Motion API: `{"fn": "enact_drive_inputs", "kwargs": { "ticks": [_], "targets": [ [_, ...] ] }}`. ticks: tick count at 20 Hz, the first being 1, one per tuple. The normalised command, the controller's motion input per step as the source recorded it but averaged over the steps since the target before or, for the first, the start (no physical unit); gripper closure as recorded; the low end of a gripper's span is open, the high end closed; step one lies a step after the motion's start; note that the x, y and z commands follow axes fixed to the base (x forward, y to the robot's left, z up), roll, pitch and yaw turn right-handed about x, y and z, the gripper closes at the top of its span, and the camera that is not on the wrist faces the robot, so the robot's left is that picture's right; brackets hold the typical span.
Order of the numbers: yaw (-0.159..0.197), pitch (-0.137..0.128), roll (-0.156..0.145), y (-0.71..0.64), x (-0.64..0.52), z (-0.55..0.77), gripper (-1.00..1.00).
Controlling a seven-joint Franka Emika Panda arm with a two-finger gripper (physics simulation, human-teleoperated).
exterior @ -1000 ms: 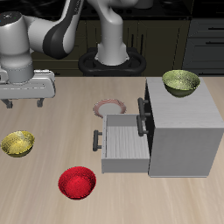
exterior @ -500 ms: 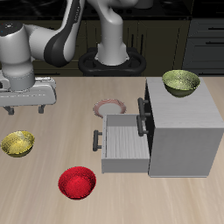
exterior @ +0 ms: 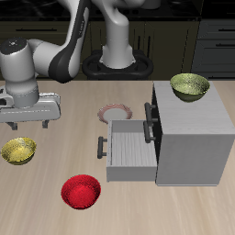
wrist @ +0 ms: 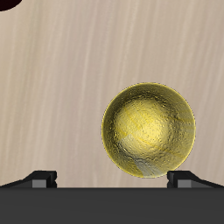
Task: Place the yellow bowl in the bottom drawer of the white cabinet
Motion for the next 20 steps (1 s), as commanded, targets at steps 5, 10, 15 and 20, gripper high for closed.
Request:
{"fn": "enact_drive_inputs", "kwargs": {
  "ticks": [5,10,15,20],
  "targets": [
    [0.072,0.020,-0.011,-0.04,-0.03,-0.31,-1.00],
    [-0.008,0.027,-0.001,-0.05,-0.04,-0.24,-1.00],
    [0.012,0.043,-0.014,-0.05,-0.03,-0.32,-1.00],
    [-0.029,0.038,0.006,-0.03,-0.06,-0.18,-1.00]
  ]
}}
